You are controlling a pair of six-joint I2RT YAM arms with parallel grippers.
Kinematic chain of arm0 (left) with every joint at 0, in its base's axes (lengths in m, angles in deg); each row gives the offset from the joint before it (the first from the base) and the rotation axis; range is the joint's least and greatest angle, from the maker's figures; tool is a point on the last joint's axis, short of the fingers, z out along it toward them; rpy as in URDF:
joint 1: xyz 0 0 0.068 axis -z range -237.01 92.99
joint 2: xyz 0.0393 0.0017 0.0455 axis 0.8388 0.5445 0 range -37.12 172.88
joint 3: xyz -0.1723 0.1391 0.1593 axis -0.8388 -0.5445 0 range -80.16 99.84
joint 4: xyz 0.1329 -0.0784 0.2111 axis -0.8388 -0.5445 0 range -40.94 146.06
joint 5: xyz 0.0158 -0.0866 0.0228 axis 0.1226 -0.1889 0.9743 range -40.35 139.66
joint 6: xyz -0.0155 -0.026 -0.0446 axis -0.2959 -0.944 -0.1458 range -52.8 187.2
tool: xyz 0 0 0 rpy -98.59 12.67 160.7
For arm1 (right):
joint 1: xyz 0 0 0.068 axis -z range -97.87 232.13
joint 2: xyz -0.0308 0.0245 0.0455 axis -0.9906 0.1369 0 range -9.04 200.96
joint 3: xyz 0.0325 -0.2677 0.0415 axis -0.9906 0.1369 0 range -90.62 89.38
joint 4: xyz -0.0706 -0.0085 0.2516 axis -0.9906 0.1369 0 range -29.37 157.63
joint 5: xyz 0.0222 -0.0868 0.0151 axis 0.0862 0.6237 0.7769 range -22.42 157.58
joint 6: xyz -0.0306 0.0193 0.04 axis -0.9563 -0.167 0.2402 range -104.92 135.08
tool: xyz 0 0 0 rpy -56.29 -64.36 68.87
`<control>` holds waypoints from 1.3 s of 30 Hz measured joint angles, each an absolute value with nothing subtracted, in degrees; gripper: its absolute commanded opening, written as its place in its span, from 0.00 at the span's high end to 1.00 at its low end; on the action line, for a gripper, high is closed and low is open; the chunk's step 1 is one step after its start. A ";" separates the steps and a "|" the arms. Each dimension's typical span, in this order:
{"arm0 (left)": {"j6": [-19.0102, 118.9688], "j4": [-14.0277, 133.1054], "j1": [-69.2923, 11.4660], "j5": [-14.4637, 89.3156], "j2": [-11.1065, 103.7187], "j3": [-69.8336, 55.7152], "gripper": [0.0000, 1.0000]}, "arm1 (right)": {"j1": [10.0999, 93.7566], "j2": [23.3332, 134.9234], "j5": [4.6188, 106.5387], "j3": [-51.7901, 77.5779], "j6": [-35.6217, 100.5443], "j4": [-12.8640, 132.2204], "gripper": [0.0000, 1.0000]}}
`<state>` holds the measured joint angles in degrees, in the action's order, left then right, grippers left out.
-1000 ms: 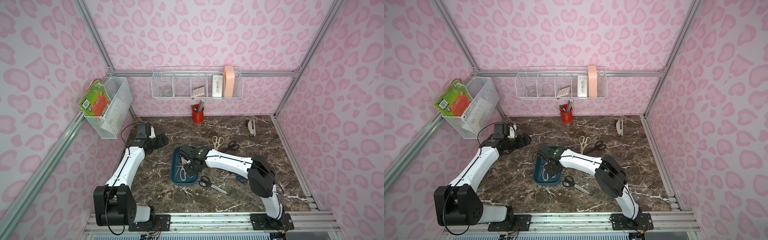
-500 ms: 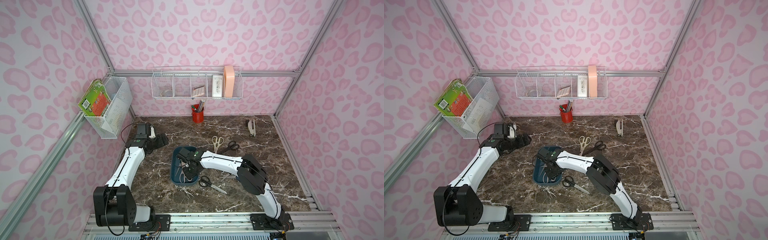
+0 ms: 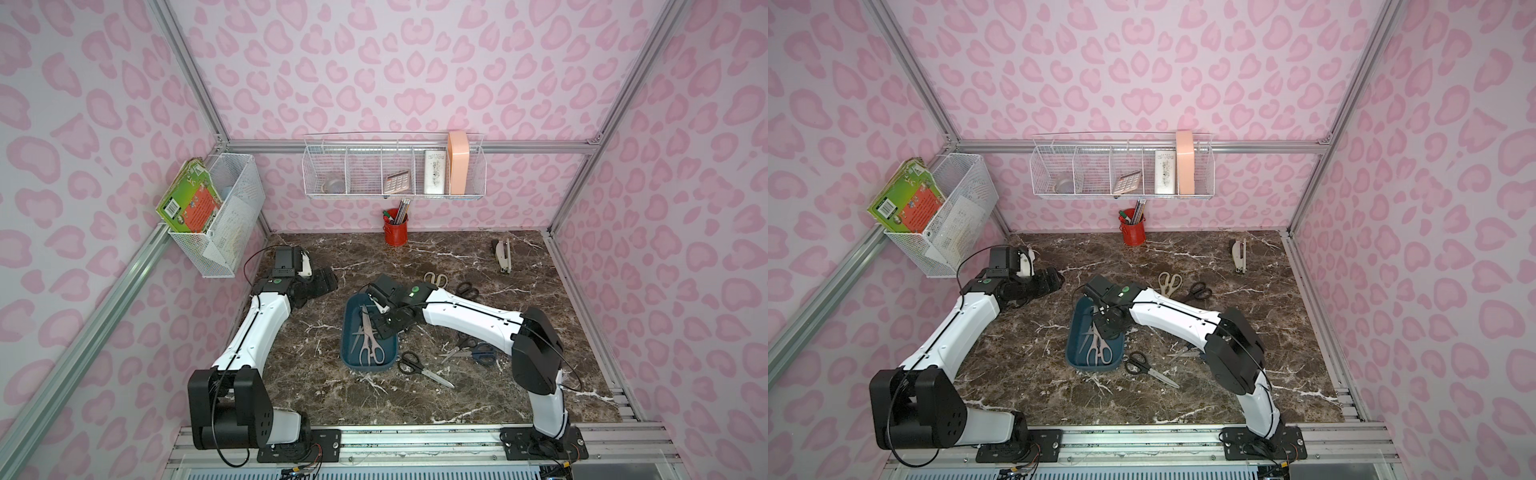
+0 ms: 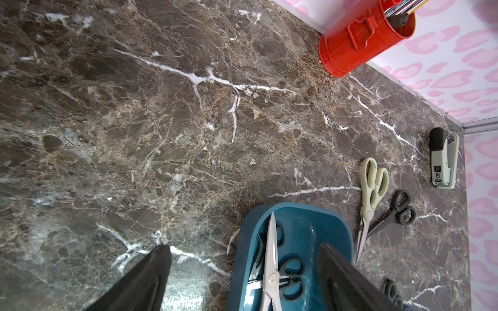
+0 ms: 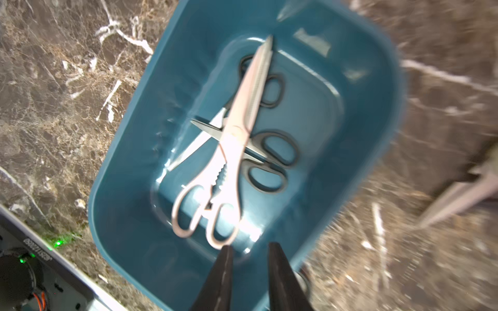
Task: Put the scissors into the storage box
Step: Place the scissors in the storage box, then pick up the scissors from the center of the board.
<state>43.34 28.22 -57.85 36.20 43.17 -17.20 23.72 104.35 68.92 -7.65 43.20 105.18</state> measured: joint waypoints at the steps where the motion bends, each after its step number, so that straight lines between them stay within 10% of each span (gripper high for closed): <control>1: 43.32 28.24 -57.83 35.72 43.32 -17.27 0.10 | 24.40 102.84 69.14 -5.97 42.93 105.14 0.74; 18: 38.77 29.80 -53.18 30.10 46.58 -19.30 0.11 | 24.00 92.43 66.74 21.84 37.05 96.94 0.64; 39: 38.86 29.40 -53.13 30.17 48.17 -19.19 0.11 | 21.88 96.83 65.38 22.53 31.37 90.41 0.67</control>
